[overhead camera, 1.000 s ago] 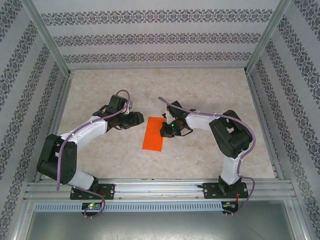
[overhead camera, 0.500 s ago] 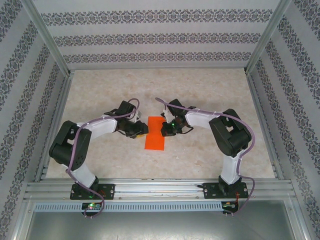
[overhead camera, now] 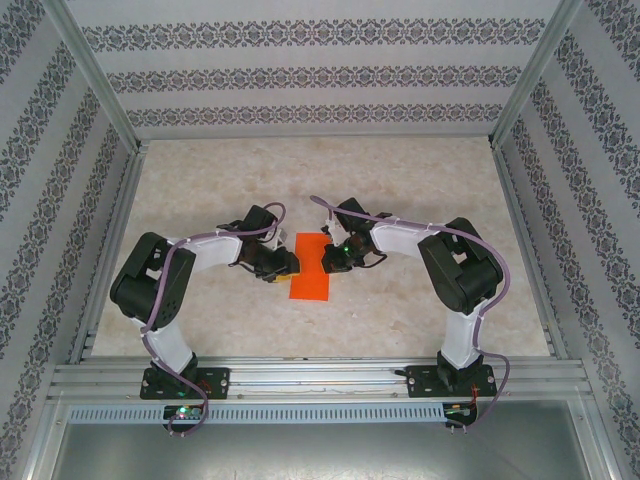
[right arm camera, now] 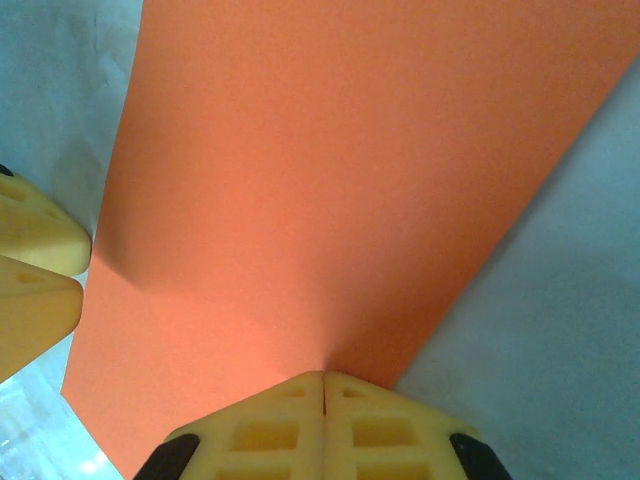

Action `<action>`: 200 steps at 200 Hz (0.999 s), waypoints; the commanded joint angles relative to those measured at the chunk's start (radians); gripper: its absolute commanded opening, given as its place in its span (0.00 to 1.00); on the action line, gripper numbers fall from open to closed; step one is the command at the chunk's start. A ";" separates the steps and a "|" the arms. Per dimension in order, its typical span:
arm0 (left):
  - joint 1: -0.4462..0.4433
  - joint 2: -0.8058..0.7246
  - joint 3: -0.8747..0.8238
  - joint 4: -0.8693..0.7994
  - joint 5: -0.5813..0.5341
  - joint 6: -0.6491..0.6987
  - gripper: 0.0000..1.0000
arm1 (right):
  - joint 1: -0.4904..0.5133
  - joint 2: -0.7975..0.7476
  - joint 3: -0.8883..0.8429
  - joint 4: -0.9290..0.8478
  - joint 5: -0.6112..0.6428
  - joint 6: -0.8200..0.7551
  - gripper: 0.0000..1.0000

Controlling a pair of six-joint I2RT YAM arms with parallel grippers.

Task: Fold a paper plane with a square sheet of paper (fold left side to right side)
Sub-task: Third fold the triangle at the center of the table.

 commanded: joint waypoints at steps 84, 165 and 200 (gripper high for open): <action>-0.027 0.023 0.015 0.085 0.063 -0.044 0.31 | -0.013 0.019 -0.001 -0.040 0.051 -0.018 0.00; -0.027 0.006 0.013 0.111 0.026 -0.053 0.40 | -0.012 0.015 -0.004 -0.039 0.049 -0.024 0.00; -0.020 0.017 0.041 0.121 0.021 -0.047 0.43 | -0.015 0.014 -0.006 -0.041 0.052 -0.026 0.00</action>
